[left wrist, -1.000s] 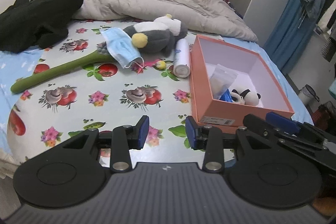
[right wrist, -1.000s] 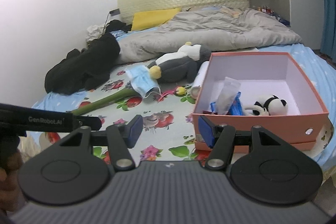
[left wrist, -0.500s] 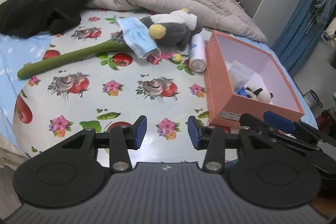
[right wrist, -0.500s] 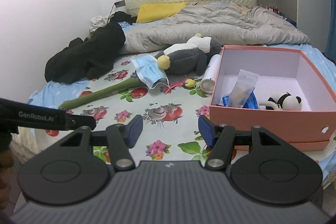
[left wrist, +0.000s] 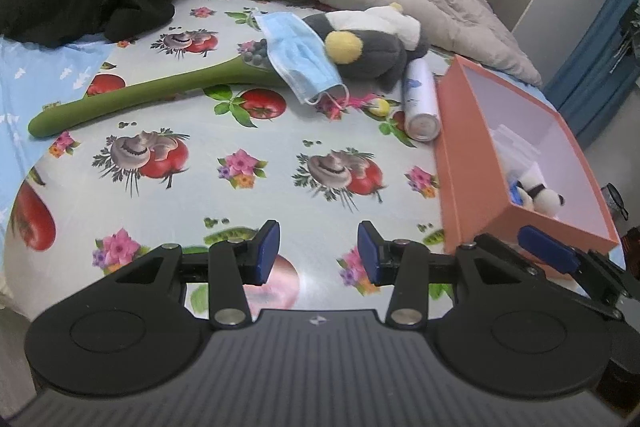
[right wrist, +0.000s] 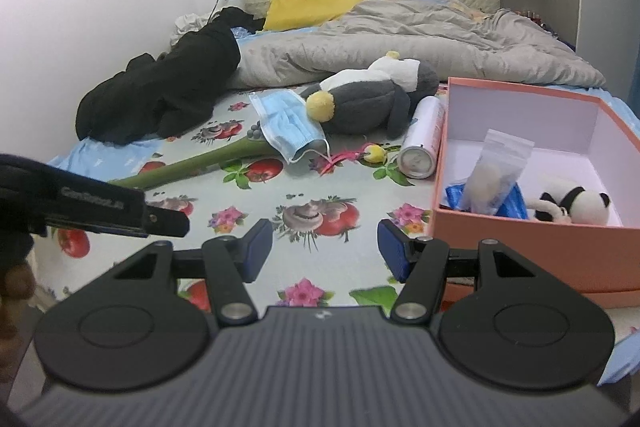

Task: Organize soft objects
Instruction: 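Withdraw both open tools from the box toward the items on the bed, then grasp the blue face mask with the left tool while the right tool grasps the pink-feathered bird, then carry the blue mask and pink-feathered bird over the orange box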

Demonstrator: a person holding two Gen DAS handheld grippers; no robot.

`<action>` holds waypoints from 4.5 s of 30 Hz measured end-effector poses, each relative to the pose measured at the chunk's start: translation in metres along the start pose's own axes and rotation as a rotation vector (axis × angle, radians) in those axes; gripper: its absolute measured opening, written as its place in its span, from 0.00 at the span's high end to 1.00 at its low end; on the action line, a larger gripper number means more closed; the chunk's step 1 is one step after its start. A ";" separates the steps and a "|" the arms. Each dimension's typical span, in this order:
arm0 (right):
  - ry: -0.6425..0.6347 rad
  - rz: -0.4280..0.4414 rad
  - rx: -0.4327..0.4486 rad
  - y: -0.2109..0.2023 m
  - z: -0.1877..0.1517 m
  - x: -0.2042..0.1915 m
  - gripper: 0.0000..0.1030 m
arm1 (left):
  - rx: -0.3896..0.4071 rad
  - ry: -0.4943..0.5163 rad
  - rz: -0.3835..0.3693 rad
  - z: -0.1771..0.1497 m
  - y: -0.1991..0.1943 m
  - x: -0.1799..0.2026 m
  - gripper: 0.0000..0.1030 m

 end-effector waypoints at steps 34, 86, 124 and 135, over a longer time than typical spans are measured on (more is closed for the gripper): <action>0.027 -0.203 0.064 0.223 0.068 0.020 0.47 | 0.022 -0.284 -0.228 0.167 0.200 -0.060 0.43; 0.010 -0.229 -0.038 0.225 0.070 0.035 0.62 | 0.028 -0.239 -0.198 0.152 0.200 -0.048 0.90; 0.000 -0.096 -0.011 0.036 0.038 0.004 0.62 | 0.034 0.038 -0.040 0.025 0.019 -0.020 0.90; -0.002 -0.112 0.002 -0.003 0.033 0.021 0.62 | 0.057 0.072 -0.065 0.004 -0.009 0.010 0.90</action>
Point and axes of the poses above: each gripper's, at about its wrist camera, not at the fingertips, and y roughly the way its jaws point, x to its right, z to its top, the point moved 4 cm from there along y, roughly the way its jaws point, and after that the axes turned 8 degrees about -x, right-handed, at the moved point
